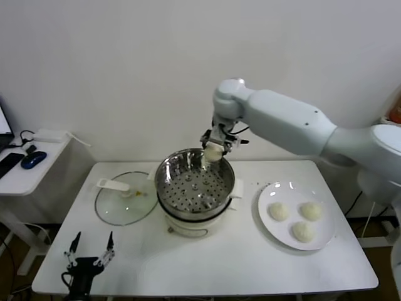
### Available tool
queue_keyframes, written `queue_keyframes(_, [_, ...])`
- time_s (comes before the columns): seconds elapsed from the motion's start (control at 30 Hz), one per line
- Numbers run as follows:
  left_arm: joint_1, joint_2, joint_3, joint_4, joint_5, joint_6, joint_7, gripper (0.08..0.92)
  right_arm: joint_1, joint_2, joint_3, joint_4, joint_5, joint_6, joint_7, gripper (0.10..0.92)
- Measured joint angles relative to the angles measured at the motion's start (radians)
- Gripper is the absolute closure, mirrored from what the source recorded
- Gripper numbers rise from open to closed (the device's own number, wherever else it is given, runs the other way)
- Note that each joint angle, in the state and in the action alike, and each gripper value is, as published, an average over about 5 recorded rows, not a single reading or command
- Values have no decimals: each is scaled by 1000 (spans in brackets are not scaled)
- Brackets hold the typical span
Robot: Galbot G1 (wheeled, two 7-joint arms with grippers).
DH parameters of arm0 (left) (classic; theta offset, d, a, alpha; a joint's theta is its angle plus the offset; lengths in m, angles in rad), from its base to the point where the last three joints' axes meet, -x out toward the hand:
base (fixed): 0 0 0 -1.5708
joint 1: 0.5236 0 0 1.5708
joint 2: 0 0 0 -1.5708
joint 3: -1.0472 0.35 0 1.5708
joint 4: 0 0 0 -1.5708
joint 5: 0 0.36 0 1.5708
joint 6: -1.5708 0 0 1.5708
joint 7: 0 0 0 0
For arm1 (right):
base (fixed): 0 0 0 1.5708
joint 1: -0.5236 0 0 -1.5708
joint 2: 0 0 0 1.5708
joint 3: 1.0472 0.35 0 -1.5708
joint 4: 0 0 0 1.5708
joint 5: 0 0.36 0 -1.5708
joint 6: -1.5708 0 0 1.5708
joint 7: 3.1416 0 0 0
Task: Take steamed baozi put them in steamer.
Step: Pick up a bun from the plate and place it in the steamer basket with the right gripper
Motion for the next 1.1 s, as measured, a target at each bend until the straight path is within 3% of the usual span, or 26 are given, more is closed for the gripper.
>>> queue_keyframes(0.37, [10,9,-11,3,-18,-2,-2,177,-94,100,40,-69,-166,63,12,330])
queue_keyframes(1.1, [-5,4,-9,17,-24,5,-1,177,-207,186,132,-187,-364,141,43,327])
